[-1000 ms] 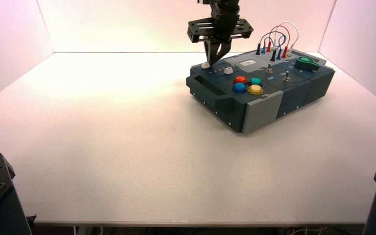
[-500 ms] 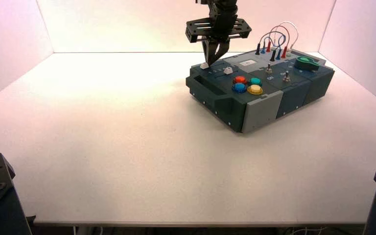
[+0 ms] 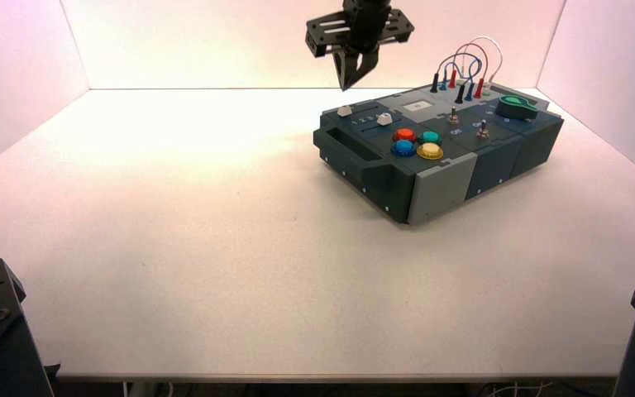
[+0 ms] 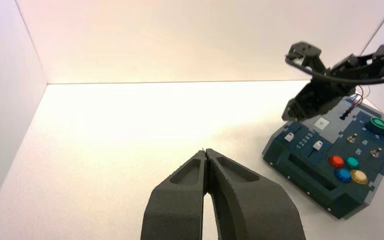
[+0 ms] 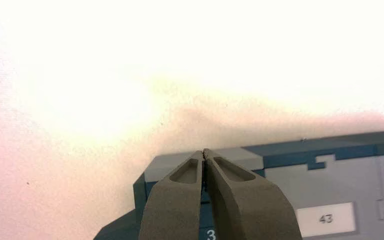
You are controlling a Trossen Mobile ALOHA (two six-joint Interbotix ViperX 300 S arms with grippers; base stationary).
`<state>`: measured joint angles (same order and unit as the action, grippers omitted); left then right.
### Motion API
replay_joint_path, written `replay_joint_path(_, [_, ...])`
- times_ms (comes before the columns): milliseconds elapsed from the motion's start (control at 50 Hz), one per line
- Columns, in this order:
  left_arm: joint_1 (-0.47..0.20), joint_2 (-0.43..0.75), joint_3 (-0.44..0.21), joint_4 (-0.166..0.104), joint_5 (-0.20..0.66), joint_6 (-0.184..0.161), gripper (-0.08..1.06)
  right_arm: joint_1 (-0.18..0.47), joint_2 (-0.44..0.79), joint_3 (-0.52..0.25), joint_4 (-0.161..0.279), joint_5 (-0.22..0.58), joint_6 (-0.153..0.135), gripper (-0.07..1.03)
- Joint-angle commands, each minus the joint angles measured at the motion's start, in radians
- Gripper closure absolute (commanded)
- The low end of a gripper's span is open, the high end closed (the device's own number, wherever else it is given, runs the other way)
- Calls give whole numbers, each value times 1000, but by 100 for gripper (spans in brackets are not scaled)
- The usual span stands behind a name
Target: Move the top slider to position 1.
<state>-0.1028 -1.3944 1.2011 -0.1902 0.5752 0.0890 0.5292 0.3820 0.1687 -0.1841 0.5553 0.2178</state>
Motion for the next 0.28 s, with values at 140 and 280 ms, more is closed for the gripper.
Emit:
replay_joint_path(140, [18, 12, -18, 2, -14, 5, 101, 14, -104, -43, -15, -9, -6, 98])
replay_joint_path(280, [18, 6, -18, 2, -14, 3, 101, 15, -124, -55, -17, -9, -8, 98])
